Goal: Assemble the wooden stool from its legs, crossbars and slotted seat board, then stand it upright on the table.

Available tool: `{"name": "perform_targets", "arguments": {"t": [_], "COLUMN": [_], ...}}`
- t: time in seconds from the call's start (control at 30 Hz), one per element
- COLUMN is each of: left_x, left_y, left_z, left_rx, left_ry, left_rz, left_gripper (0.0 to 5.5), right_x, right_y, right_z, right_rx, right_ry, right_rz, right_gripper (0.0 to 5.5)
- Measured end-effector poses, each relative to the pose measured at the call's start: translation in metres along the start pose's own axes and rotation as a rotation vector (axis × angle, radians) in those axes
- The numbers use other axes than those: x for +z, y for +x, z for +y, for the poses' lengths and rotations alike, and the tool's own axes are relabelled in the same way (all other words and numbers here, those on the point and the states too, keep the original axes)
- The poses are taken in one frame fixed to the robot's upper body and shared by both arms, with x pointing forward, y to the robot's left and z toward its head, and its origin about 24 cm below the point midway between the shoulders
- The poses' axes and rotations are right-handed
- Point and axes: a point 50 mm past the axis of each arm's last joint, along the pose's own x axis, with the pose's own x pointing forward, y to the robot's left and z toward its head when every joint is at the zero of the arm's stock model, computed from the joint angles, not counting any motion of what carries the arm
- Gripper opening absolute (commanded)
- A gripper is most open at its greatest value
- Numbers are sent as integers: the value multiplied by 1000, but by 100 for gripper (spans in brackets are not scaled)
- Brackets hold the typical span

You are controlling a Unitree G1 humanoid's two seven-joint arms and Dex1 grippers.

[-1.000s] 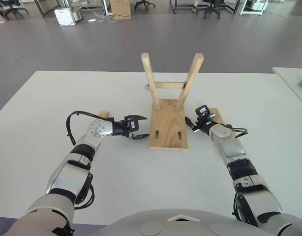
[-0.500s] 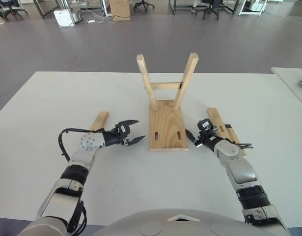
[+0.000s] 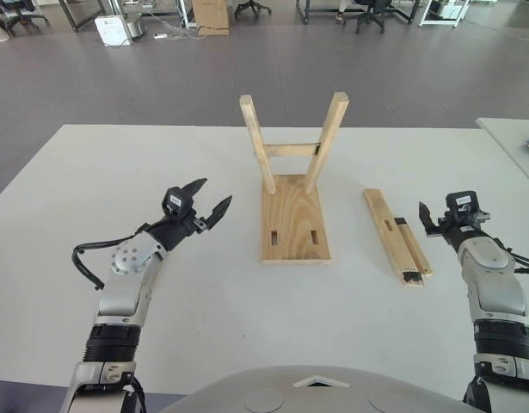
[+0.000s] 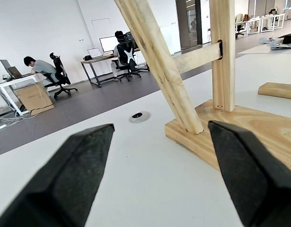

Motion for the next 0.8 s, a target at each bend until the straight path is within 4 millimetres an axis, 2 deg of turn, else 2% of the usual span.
{"name": "perform_targets", "arguments": {"t": [0.07, 0.13, 0.17, 0.43, 0.63, 0.8], "left_x": [2, 2, 1, 0, 0, 0], "left_y": [1, 0, -2, -3, -2, -3], "left_z": [0, -1, -1, -2, -3, -2], "left_rx": [4, 8, 10, 13, 14, 24], "left_ry": [4, 7, 12, 12, 8, 5], "left_rz": [-3, 9, 16, 21, 18, 17], "left_gripper": [367, 367, 367, 367, 367, 367], "right_x": [3, -13, -18, -16, -20, -24], "right_y": [-5, -13, -15, -16, -17, -17], "right_z": [13, 29, 30, 21, 29, 29], "right_rx": [57, 123, 123, 72, 146, 150], "right_ry": [-2, 10, 10, 52, 16, 5], "right_rz": [-27, 27, 43, 23, 46, 49], "right_gripper": [405, 405, 405, 405, 405, 405]}}
